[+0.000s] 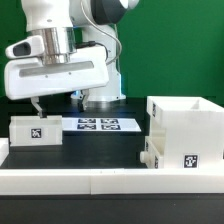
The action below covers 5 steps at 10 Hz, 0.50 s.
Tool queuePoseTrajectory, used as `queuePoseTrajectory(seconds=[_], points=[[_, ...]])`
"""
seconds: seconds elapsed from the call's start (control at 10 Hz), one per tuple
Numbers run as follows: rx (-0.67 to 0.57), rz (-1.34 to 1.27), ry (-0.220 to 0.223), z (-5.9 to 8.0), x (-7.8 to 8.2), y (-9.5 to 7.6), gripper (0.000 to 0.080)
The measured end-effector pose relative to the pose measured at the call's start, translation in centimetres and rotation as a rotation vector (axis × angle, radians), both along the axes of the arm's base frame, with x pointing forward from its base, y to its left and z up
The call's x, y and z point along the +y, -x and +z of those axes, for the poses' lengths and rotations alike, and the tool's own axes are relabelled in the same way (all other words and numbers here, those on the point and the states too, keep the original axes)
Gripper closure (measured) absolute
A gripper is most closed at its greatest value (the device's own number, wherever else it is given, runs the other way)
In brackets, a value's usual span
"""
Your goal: Assemble drawer
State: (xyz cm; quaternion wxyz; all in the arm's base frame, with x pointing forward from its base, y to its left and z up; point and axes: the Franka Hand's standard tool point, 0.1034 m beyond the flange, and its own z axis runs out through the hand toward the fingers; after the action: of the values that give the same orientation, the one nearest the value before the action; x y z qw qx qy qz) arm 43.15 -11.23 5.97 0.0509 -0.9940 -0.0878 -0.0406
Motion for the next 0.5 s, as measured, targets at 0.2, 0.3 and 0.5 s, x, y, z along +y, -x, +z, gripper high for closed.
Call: queuePoseTrajectory(seconds=[0.2, 0.3, 0.5], points=[[-0.034, -0.018, 0.038, -0.6, 0.1, 1.7, 0.015], [-0.043, -0.021, 0.05, -1.1, -0.1, 2.4, 0.015], [-0.062, -0.015, 0.075, -3.2, -1.1, 3.7, 0.015]])
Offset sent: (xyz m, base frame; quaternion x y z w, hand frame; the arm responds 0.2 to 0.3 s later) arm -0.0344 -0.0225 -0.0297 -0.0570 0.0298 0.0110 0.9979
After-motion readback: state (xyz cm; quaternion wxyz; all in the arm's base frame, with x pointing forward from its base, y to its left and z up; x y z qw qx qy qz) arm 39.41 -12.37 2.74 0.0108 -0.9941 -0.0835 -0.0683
